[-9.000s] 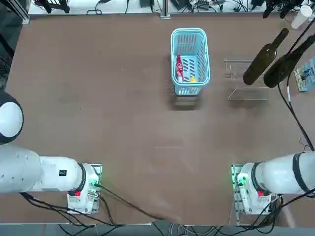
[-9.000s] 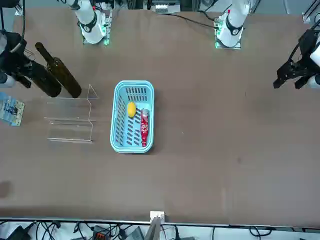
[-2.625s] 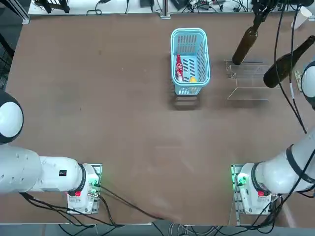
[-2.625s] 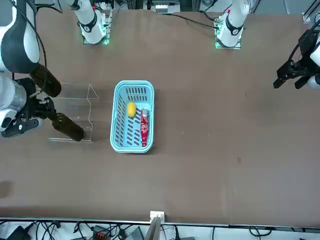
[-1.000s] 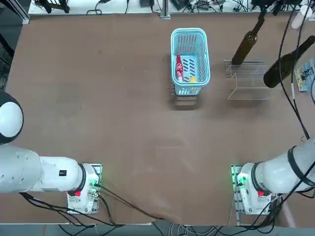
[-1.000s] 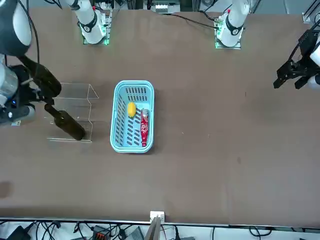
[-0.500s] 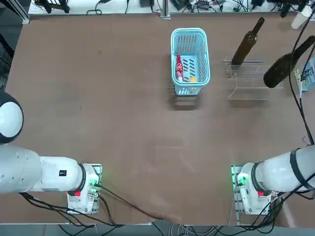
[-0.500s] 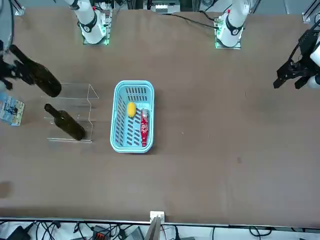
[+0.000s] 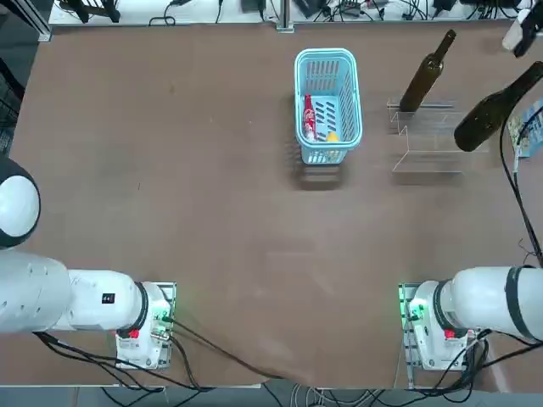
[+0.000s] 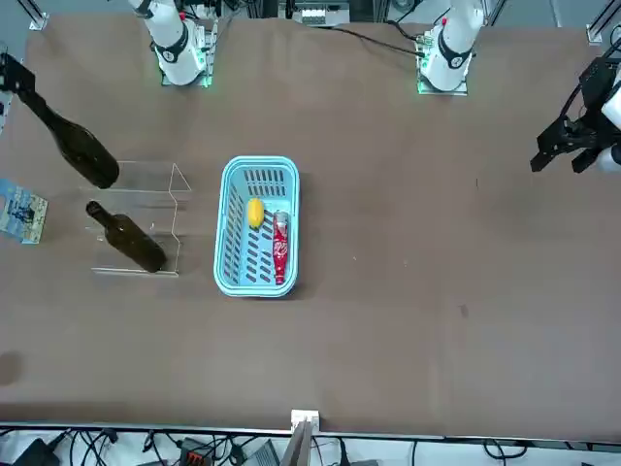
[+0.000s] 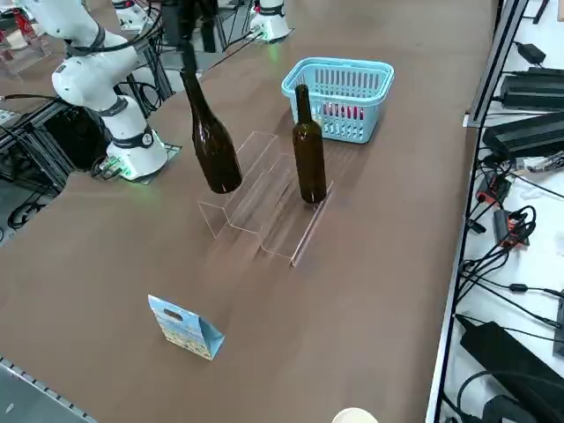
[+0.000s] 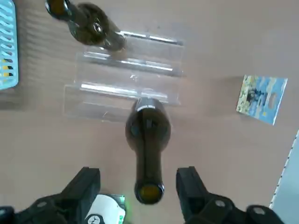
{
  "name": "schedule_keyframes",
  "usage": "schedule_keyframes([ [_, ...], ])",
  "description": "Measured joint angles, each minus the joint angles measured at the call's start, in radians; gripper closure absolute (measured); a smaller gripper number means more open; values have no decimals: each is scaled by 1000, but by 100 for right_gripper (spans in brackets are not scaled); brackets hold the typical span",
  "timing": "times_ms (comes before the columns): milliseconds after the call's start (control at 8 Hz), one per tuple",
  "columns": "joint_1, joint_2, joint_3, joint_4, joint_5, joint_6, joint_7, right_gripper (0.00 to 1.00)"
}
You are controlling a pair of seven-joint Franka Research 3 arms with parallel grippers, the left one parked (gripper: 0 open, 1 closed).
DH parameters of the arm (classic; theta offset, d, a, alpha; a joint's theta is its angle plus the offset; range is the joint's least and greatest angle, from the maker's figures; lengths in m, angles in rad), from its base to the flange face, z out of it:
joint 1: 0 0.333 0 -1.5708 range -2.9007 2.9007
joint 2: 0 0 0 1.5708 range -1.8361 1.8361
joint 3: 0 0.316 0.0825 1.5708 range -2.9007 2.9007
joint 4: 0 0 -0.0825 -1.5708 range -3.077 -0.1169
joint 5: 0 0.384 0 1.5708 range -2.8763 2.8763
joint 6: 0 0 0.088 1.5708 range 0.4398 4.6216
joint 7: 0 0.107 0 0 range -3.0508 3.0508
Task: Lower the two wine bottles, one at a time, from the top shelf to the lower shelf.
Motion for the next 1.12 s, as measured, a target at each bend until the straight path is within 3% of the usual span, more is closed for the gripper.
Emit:
schedule_keyframes([
  [375,-22,-84,0,-138,-3,56,0,10],
  [1125,-41,-77,2,-158,-11,109,-36,17],
])
